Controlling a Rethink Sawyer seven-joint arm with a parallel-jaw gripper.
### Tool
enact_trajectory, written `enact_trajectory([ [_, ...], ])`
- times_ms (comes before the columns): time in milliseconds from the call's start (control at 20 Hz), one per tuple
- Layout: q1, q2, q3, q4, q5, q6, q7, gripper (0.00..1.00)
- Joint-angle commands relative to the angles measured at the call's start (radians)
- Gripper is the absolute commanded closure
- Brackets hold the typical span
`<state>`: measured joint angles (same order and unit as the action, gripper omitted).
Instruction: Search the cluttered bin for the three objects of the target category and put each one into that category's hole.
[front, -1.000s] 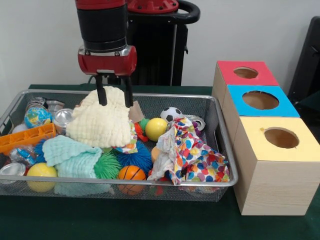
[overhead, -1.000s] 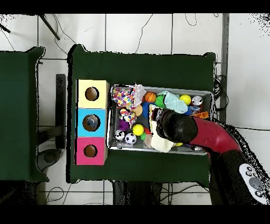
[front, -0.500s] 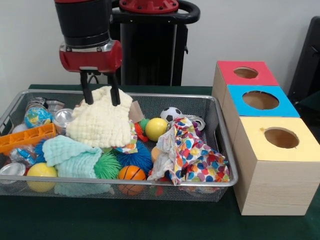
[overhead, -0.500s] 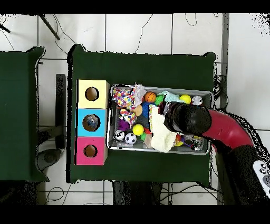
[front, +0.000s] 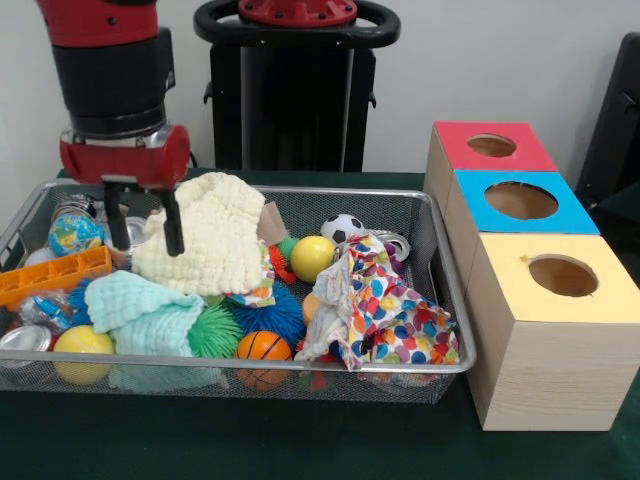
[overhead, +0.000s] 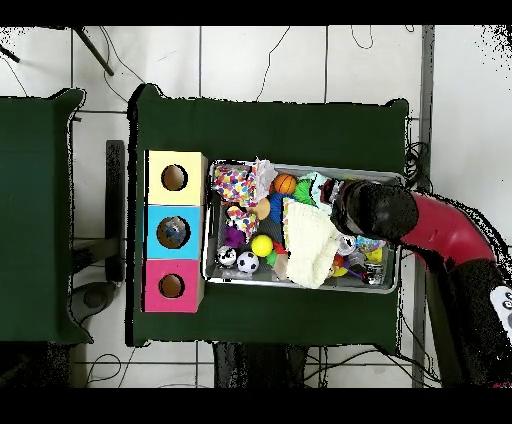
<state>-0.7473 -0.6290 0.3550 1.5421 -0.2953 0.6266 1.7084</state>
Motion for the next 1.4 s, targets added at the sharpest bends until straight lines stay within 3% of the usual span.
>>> enact_trajectory([
  [50, 0.010, 0.198, 0.018, -0.212, -0.125, 0.067, -0.168, 0.00],
  [200, 0.002, 0.235, 0.016, -0.260, -0.142, 0.079, -0.170, 0.00],
  [650, -0.072, 0.207, 0.067, -0.183, -0.144, 0.063, -0.205, 0.00],
  [1100, -0.125, 0.186, 0.110, -0.198, -0.129, 0.157, -0.261, 0.00],
  [1400, -0.132, 0.212, 0.101, -0.222, -0.165, 0.145, -0.263, 0.00],
])
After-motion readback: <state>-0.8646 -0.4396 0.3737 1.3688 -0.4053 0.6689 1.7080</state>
